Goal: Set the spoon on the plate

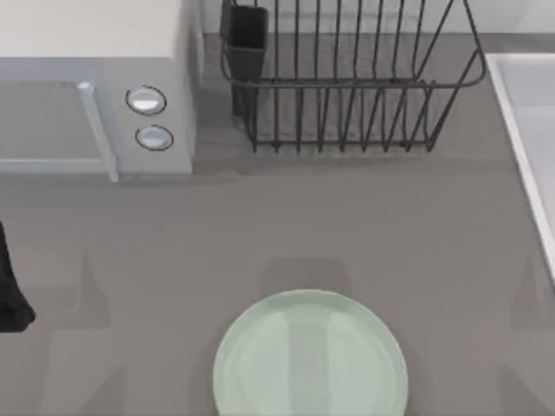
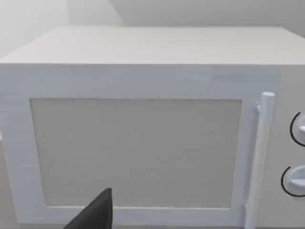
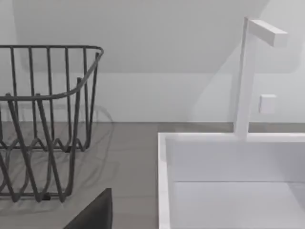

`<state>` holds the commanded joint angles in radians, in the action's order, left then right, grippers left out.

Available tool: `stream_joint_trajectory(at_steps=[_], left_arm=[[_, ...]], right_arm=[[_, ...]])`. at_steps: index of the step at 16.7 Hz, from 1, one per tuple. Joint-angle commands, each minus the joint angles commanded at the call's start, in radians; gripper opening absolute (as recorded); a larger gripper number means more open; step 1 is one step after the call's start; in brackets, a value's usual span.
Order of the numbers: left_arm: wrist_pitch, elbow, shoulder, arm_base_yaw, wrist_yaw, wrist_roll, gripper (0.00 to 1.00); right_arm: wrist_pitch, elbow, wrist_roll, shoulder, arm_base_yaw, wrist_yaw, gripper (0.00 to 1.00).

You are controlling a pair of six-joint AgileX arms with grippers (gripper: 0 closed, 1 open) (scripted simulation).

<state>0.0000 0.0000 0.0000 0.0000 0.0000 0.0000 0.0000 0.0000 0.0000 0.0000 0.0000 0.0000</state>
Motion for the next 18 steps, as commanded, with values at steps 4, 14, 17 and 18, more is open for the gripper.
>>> stream_joint_trajectory(at_steps=[4,14,17,18], left_arm=[[-0.033,0.025,0.035,0.014,0.001,0.024,1.0],[-0.605,0.512,0.802,0.225,0.009,0.391,1.0],[-0.783,0.67,1.094,0.3,0.009,0.507,1.0],[-0.834,0.717,1.171,0.323,0.009,0.541,1.0]], right_arm=[[0.0,0.0,0.0,0.0,0.0,0.0,1.0],[0.0,0.0,0.0,0.0,0.0,0.0,1.0],[0.0,0.0,0.0,0.0,0.0,0.0,1.0],[0.0,0.0,0.0,0.0,0.0,0.0,1.0]])
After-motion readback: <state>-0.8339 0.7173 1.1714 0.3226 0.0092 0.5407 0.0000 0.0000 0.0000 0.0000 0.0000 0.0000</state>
